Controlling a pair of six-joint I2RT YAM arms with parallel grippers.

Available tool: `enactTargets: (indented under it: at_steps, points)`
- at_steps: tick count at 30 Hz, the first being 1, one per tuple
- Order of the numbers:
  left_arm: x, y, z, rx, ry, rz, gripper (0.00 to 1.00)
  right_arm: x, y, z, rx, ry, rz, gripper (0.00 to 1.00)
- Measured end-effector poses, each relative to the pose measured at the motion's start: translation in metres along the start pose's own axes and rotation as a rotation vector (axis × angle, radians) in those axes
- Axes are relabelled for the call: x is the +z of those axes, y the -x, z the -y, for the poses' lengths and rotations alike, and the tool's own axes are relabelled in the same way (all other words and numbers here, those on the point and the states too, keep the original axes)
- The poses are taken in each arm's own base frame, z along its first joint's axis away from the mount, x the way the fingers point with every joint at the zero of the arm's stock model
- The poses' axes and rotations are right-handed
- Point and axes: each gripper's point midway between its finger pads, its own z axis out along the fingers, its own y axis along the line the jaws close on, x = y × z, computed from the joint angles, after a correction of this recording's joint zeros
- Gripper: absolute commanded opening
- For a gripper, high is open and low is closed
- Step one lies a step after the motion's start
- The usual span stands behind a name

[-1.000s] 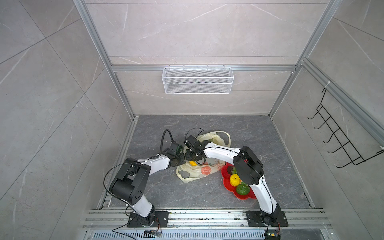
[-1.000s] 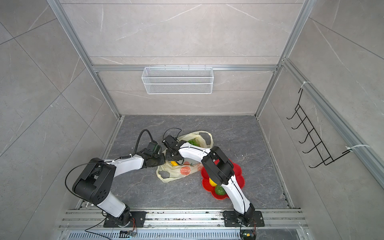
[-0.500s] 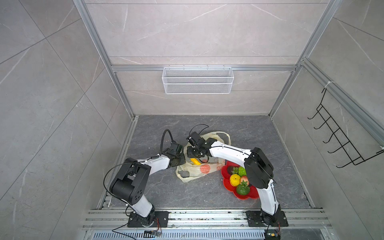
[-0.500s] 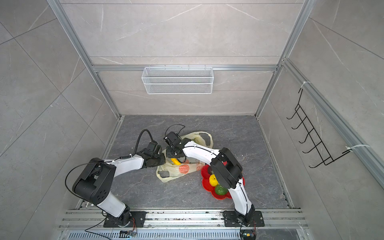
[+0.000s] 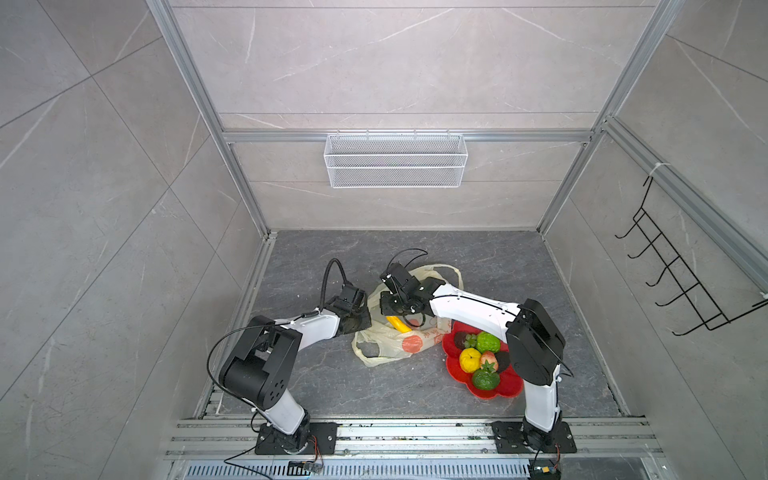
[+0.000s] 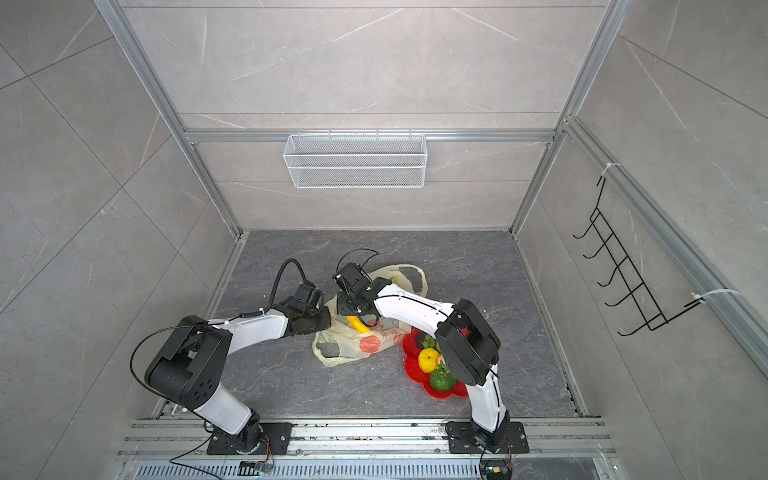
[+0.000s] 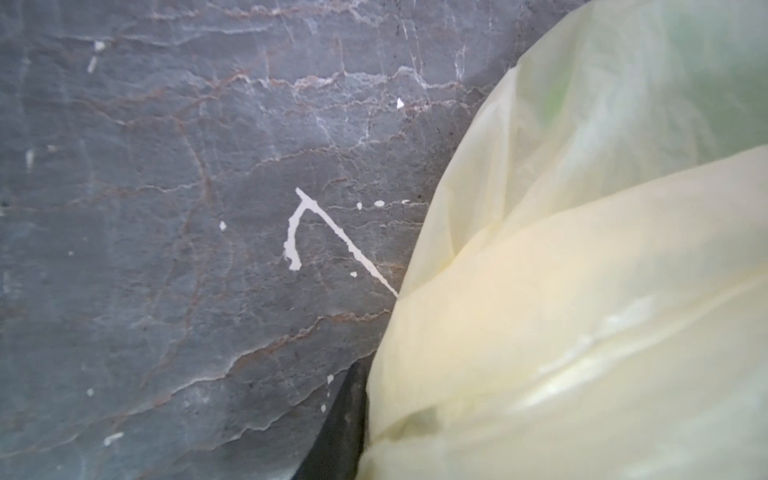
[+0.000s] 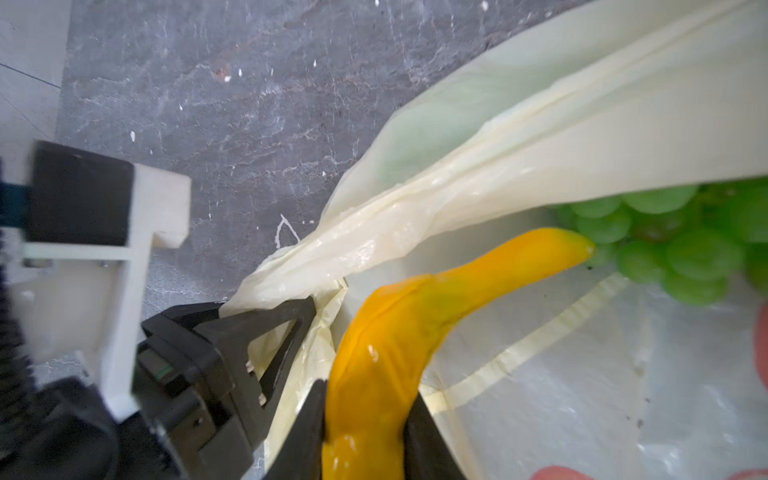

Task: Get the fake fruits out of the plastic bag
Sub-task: 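Grasp the yellow banana inside the bag with the right gripper, then lift the yellow banana out of the bag toward the red plate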

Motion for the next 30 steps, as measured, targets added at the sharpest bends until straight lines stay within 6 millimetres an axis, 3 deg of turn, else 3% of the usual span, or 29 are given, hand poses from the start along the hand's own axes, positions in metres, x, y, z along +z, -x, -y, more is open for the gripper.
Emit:
enactTargets:
  at_steps: [10, 30]
  points:
    - [-0.019, 0.001, 0.043, 0.134, -0.101, 0.069, 0.18, -0.011, 0.019, -0.004, -0.003, 0.003, 0.081, 0.18]
    - [-0.022, 0.005, 0.044, 0.151, -0.100, 0.087, 0.17, -0.025, 0.048, 0.001, 0.010, -0.053, 0.211, 0.18]
